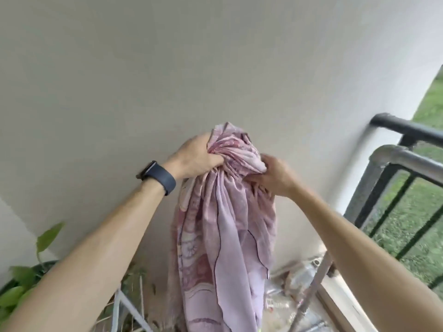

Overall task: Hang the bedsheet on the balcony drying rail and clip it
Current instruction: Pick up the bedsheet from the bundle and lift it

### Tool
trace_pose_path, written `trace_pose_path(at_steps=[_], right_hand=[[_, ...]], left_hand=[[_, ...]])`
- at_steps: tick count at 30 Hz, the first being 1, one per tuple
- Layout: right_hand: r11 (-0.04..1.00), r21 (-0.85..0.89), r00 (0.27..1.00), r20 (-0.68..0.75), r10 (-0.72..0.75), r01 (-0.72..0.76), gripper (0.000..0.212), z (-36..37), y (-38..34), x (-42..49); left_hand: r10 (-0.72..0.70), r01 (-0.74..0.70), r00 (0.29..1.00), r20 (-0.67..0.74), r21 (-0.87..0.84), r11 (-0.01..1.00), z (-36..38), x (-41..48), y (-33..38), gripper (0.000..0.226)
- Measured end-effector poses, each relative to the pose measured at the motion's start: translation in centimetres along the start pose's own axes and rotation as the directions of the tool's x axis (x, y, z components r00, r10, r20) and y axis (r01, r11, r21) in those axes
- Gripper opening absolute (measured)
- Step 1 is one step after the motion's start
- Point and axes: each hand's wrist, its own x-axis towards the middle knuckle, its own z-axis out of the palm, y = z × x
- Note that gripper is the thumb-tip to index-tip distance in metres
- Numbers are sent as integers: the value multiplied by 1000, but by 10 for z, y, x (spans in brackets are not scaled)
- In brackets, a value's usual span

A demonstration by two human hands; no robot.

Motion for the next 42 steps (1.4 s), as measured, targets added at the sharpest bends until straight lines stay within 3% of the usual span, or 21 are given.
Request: trace_pose_path(at_steps=[2, 4, 5, 6, 7, 9, 11, 14, 17, 19, 21, 23, 26, 29, 31, 33, 35, 37, 39, 41, 42], right_hand=[[996, -84, 974, -220, -46, 28, 36, -46, -32, 15], [997, -68, 893, -445, -74, 49, 31, -90, -68, 28], [996, -29, 841, -533, -87, 84, 28, -109, -83, 35], [994, -17, 798, -595, -96, 107, 26, -126, -95, 40], [991, -51, 768, -628, -128, 124, 24, -143, -104, 42], [956, -272, 750, -608, -261, 113, 22, -179, -107, 39], [806, -578, 773, -451, -446, 128, 24, -221, -92, 25], [532, -832, 815, -193, -547, 160, 26, -271, -44, 3], [573, -815, 811, -274, -516, 90, 27, -291, -11, -11], [604, -795, 801, -330, -500, 49, 32, -295, -2, -16], [602, -799, 784, -378, -493, -7, 41, -303, 2, -21], [618, -782, 792, -428, -435, -82, 40, -312, 6, -27], [721, -672, 855, -464, -233, -168, 27, -316, 15, -21], [818, -538, 973, -205, 109, -205, 33, -302, 19, -15], [886, -413, 975, -32, 220, -214, 48, -286, 18, -20], [919, -337, 974, 19, 224, -205, 52, -265, 20, -21], [954, -250, 986, -30, 163, -165, 49, -240, 16, -24], [994, -39, 994, -24, 105, -106, 45, -207, 9, -26], [947, 315, 994, 103, 23, -54, 36, -169, 11, -26], [872, 485, 956, 282, -85, -65, 77, -139, 21, -27], [890, 448, 932, 352, -86, -87, 100, -126, 27, -27]], left_hand=[[37, -59, 969, -245, -86, 995, -28, 5, 30, 49], [45, -163, 819, -572, -157, 974, -39, 8, 61, 62], [34, -213, 744, -668, -189, 959, -36, 8, 77, 75], [18, -216, 725, -688, -202, 955, -28, 7, 92, 96], [15, -144, 755, -655, -144, 979, -15, 7, 104, 115], [-1, 83, 844, -536, 129, 988, 2, 7, 119, 127], [-78, 215, 898, -432, 278, 936, -10, 10, 122, 108], [-16, 190, 927, -374, 433, 881, -45, 12, 141, 58], [180, 142, 862, -474, 567, 811, -55, 25, 192, 53], [310, 122, 752, -582, 585, 802, -50, 33, 227, 60], [442, 161, 632, -637, 665, 729, -38, 35, 247, 58], [432, 194, 642, -634, 679, 709, -22, 34, 254, 48], [164, 205, 784, -599, 499, 842, -1, 33, 249, 37], [-40, 222, 800, -599, 233, 947, 9, 33, 239, 37], [-198, 195, 784, -589, -69, 978, 8, 38, 233, 30], [-337, 83, 777, -532, -443, 893, 4, 44, 234, 27], [-408, -38, 765, -498, -668, 743, 0, 46, 240, 25], [-459, -74, 727, -511, -723, 687, -8, 44, 252, 33], [-454, -85, 702, -549, -697, 712, -25, 43, 252, 34], [-409, -71, 753, -516, -682, 728, -51, 42, 236, 31], [-371, -53, 797, -477, -667, 743, -67, 41, 222, 34]])
